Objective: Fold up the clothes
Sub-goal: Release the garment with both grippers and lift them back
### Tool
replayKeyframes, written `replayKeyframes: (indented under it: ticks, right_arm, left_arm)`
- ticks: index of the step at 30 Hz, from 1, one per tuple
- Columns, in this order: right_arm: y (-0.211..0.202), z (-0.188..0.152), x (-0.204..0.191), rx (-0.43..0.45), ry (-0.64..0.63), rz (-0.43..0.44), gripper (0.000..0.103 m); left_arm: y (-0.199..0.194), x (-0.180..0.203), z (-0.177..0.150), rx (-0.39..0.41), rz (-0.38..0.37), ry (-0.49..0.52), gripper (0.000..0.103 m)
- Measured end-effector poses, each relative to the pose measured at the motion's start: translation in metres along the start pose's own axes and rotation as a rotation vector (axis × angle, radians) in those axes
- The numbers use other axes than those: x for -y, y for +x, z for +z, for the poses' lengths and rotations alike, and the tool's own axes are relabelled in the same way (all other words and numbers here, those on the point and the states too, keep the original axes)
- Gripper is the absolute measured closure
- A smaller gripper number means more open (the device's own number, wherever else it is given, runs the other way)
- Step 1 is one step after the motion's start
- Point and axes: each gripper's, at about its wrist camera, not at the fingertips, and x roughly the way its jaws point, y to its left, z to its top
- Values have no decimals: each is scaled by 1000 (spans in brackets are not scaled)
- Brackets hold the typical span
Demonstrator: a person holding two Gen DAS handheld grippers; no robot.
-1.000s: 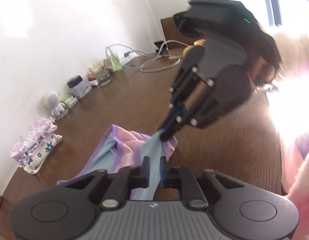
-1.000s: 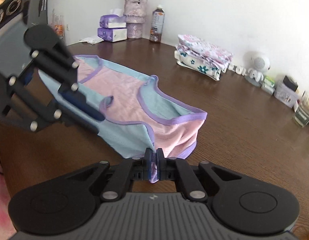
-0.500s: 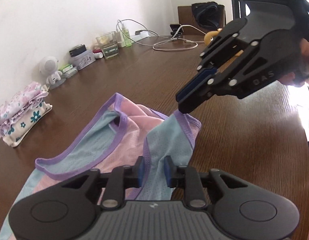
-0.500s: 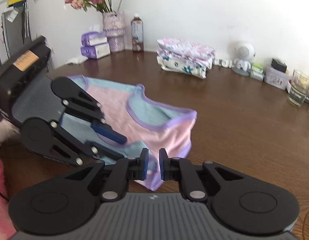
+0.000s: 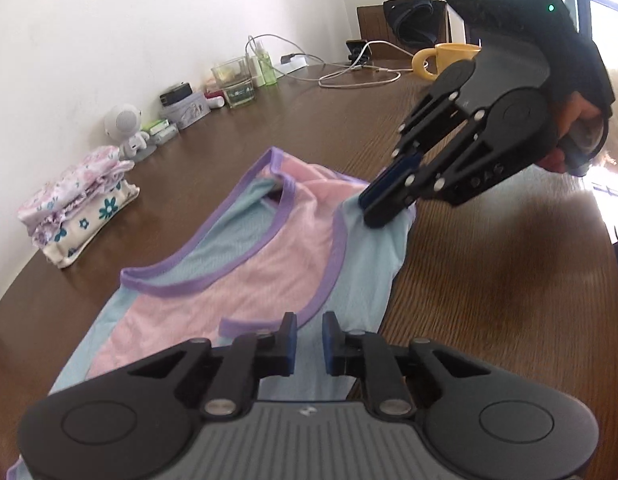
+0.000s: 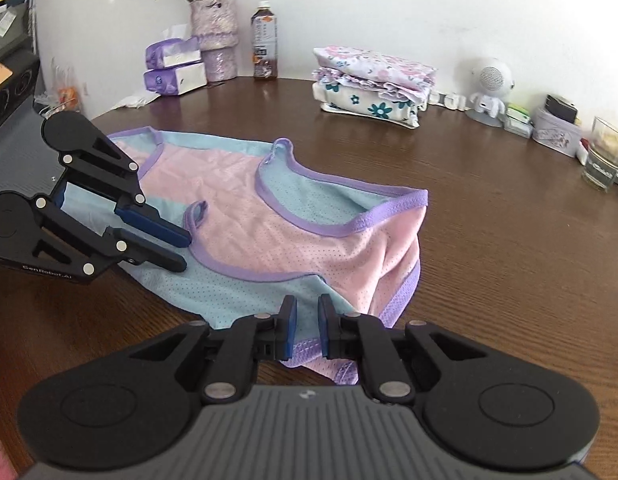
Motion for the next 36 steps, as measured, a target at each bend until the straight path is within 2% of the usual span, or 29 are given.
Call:
replayKeyframes:
  ticks: [3,7,9,14,17,18,19,20,21,22,24,26,28,33,36]
  right_arm:
    - [-4,-2,-8,7,-2,-42,92]
    - [-16,2,-25,57,-5,-88,81]
    - [-16,3,-33,63,-18,-127,79]
    - [2,-1,-40,12,15,-221,79]
    - [-2,3,-53,52,48,-250,79]
    - [-3,4,-60,69,50,-248,72]
    - [-2,5,-66,80,53,-241,55]
    - [-2,6,-73,92,56,-235,46]
    - [-1,6,-79,103,59,-229,35]
    - [-1,7,-86,115,62,-223,33]
    - [0,9,-99,138,68,-211,21]
    - [1,10,-112,161,74,-199,16]
    - [2,12,-125,184,80,-186,1]
    - [6,11,-149,217,116,-161,1]
    - [5,3,-154,234,153,-139,0]
  left_arm:
    - [-4,-6,-5,29,-7,-38,88]
    - [-22,-10,-12,83,13,-57,82]
    - [-26,-13,-19,83,27,-63,82]
    - [-26,-28,-39,52,22,-118,82]
    - [-39,-36,-42,99,34,-177,79]
    - [-45,-37,-43,119,45,-196,71]
    - [-52,-38,-45,144,62,-219,55]
    - [-60,-38,-47,168,78,-242,47]
    - [-68,-39,-48,192,94,-265,30]
    - [-75,-39,-50,214,113,-289,20]
    - [-89,-37,-60,241,153,-344,15]
    - [-101,-35,-72,258,179,-406,11]
    - [-110,-34,-85,263,196,-478,9]
    - [-123,-33,-114,242,249,-619,9]
    - [-132,-33,-129,266,259,-696,9]
